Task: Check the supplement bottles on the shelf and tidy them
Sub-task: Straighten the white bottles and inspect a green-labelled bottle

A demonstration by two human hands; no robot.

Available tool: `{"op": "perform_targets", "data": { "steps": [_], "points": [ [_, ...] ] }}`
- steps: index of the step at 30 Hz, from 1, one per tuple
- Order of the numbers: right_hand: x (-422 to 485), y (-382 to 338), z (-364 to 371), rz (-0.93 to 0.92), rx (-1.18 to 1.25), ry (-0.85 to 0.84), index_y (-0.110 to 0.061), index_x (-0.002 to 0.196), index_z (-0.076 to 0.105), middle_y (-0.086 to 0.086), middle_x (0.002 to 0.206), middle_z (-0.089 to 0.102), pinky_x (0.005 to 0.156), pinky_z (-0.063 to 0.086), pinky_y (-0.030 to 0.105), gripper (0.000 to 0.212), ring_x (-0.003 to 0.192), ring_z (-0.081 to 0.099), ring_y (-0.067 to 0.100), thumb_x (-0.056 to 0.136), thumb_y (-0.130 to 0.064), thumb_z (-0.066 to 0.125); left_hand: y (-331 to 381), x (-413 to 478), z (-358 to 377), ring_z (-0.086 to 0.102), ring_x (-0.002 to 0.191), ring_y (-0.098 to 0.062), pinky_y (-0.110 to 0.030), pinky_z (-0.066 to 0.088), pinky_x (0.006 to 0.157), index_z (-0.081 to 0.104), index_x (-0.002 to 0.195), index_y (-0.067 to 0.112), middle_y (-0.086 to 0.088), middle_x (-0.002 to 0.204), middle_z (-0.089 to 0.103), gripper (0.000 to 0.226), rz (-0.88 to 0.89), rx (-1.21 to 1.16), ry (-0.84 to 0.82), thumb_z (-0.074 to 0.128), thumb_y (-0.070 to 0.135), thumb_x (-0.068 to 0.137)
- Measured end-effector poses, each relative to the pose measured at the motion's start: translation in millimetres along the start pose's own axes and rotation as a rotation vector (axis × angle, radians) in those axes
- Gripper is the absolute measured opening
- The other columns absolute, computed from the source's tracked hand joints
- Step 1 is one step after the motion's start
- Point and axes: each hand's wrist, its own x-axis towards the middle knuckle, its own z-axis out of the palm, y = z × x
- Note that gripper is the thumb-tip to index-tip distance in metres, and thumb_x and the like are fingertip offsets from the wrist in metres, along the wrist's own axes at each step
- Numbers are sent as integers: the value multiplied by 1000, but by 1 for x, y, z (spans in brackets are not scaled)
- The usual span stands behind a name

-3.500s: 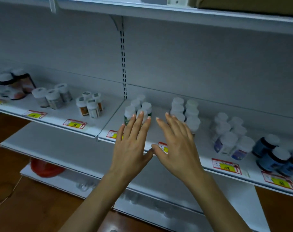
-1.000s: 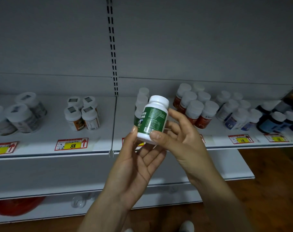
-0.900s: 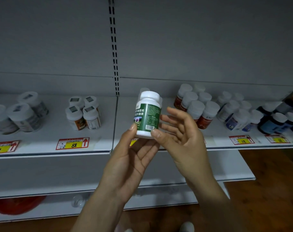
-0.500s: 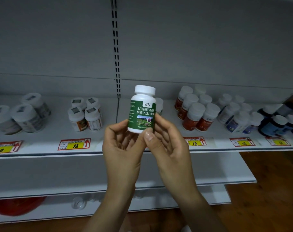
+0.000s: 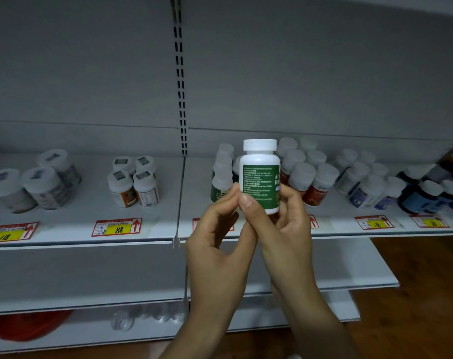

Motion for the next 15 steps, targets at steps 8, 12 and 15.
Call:
{"op": "perform_targets", "data": {
  "steps": [8,12,15],
  "points": [
    [3,5,-12,390,214,-34,-13,109,64,11,93,73,66,49,28,42,81,69,21,77,-40,61,-3,19,-9,66,98,-6,-16,49,78,67,96,22,9,102,72,16,-43,63,47,62,10,88],
    [-1,0,-13,519,443,-102,-6,111,61,11,72,61,46,37,22,54,48,49,15,82,-49,48,-3,34,-7,66,83,-10,-26,51,74,68,104,20,10,85,72,18,-326,11,-97,53,16,96],
    [-2,1,-16,604,655,-196,0,99,63,6,59,53,38,27,21,61,35,38,10,87,-55,39,3,39,-2,59,57,-5,-18,47,57,69,83,22,8,60,62,25,-523,-114,-237,48,27,96]
  ]
}}
